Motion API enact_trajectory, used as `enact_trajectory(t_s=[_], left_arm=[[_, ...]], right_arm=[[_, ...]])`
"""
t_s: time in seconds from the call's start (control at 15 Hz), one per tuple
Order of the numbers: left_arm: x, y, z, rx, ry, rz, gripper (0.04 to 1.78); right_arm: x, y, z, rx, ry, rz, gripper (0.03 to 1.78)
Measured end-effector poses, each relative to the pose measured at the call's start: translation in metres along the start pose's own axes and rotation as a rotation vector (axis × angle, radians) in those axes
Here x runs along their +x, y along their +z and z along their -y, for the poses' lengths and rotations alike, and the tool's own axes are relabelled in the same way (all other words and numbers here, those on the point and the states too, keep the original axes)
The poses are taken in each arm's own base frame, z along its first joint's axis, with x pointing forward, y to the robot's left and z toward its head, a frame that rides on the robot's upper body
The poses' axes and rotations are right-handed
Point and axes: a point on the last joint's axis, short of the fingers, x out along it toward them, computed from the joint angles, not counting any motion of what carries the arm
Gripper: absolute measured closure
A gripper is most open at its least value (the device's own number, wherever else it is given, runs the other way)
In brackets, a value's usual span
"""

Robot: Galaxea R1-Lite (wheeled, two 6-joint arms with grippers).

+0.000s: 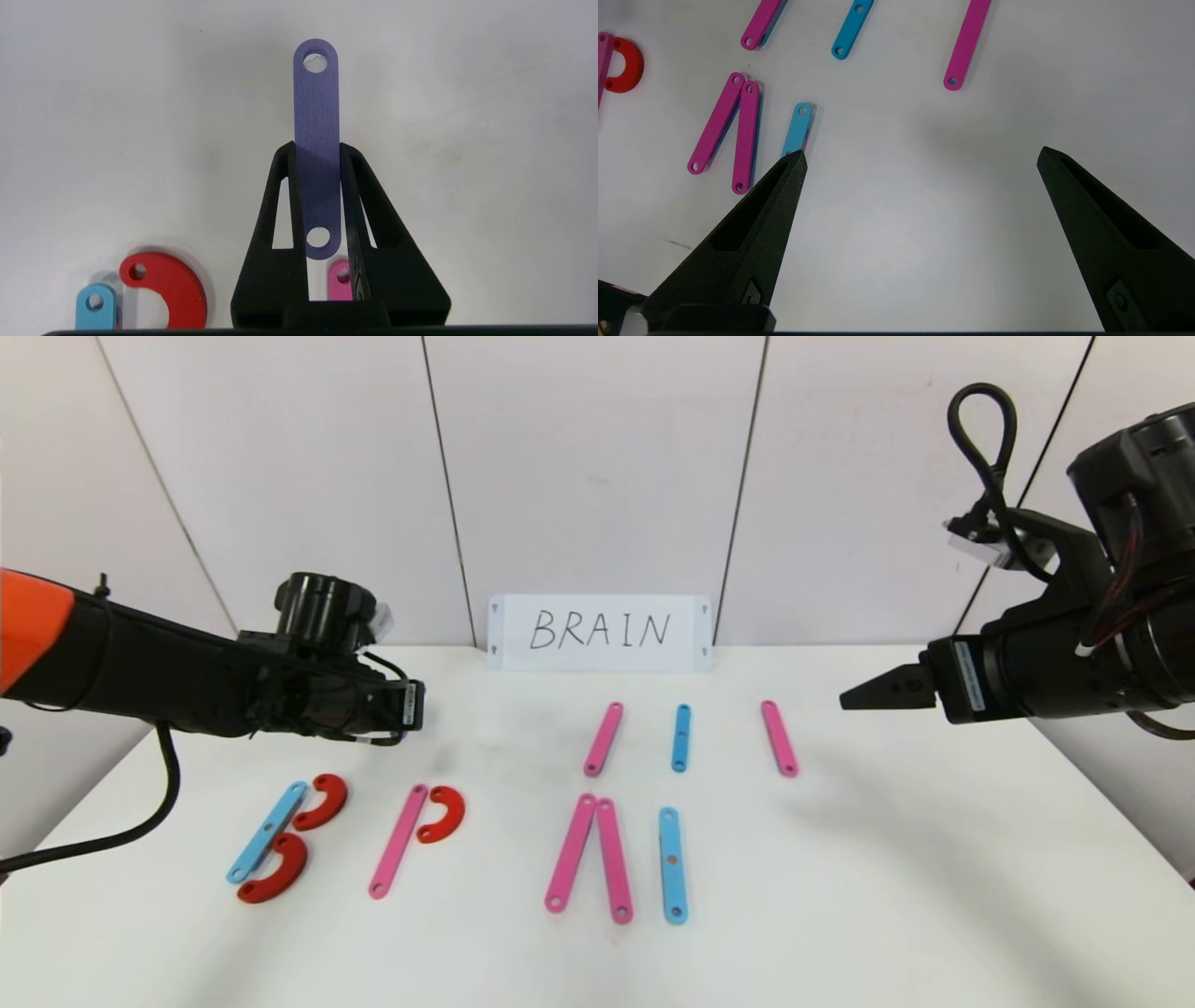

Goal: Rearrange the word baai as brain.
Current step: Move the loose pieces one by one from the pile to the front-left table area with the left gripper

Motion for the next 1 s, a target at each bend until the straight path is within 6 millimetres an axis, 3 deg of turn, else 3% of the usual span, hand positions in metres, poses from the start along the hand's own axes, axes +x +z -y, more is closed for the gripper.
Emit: enact_trajectory(t_s=[0.27, 0.47, 1.0], left_arm=[[-0.045, -0.007, 0.017, -0.071, 0.065, -0.030, 1.55], [-0.065, -0.022, 0.031, -0.130, 0.146, -0.009, 1.55], [-0.067, -0.073, 0.056, -0.208, 0.191, -0.108, 1.55]], right_arm=[[-0.001, -0.002, -0.006, -0.015, 0.014, -0.007, 0.08], [-0.005, -0.004, -0.008, -0.024, 0.024, 0.002, 0.08], [-0.011, -0.006, -0.011, -0.031, 0.034, 0.014, 0.08]])
